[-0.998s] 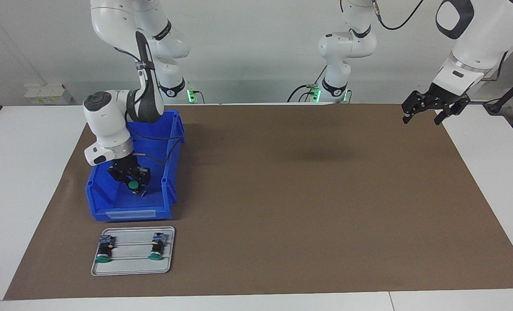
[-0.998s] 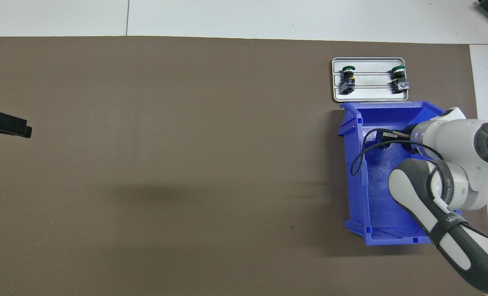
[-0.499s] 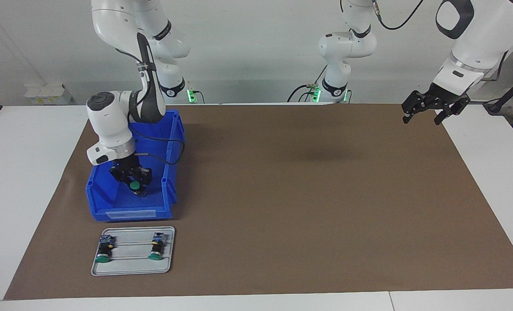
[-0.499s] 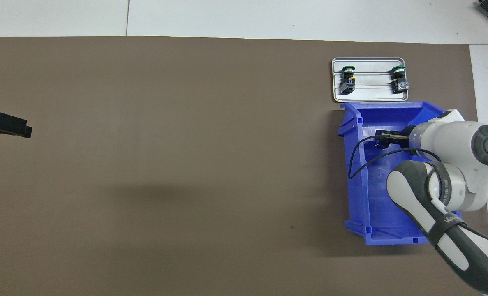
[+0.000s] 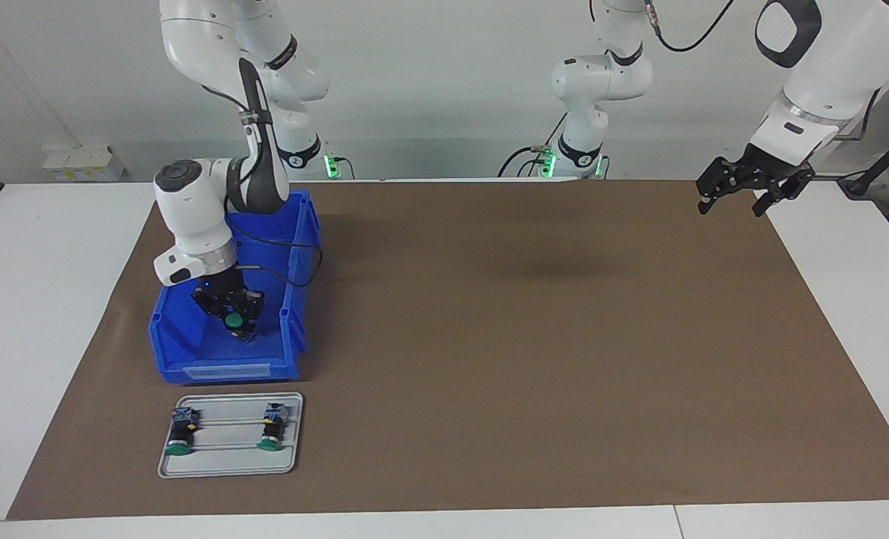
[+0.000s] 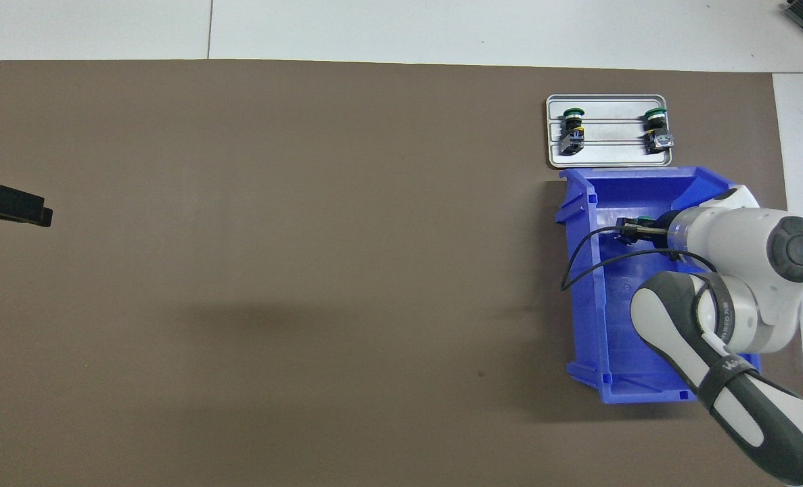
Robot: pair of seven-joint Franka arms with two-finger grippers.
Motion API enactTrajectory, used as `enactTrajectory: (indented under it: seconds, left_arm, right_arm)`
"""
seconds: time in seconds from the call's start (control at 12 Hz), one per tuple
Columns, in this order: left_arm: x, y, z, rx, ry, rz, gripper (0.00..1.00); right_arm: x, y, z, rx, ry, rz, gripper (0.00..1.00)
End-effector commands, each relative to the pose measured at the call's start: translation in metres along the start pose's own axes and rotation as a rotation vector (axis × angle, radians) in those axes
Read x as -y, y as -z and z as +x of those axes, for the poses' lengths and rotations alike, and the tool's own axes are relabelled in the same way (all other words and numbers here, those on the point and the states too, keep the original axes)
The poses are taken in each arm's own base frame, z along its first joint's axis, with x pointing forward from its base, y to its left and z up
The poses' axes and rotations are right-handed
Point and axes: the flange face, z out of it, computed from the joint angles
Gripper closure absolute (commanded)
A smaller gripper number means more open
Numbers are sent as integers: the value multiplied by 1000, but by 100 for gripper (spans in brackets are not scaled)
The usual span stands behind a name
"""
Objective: Place and press button with both arms
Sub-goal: 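Lower the part into the blue bin and open the right gripper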
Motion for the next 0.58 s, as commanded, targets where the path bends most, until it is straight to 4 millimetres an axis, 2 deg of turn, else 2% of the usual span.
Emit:
enactTrajectory:
  seconds: [0.0,0.25,0.5]
  left_arm:
    - [1,1,-8,-6,9,18,0]
    - [1,1,-8,-6,9,16,0]
    - [1,1,-8,-6,9,18,0]
  right_arm:
    - [1,0,-2,-11,9,15,27]
    - [2,8,1,-24,11,16,20]
    - [5,28,13,-11,15,15,10]
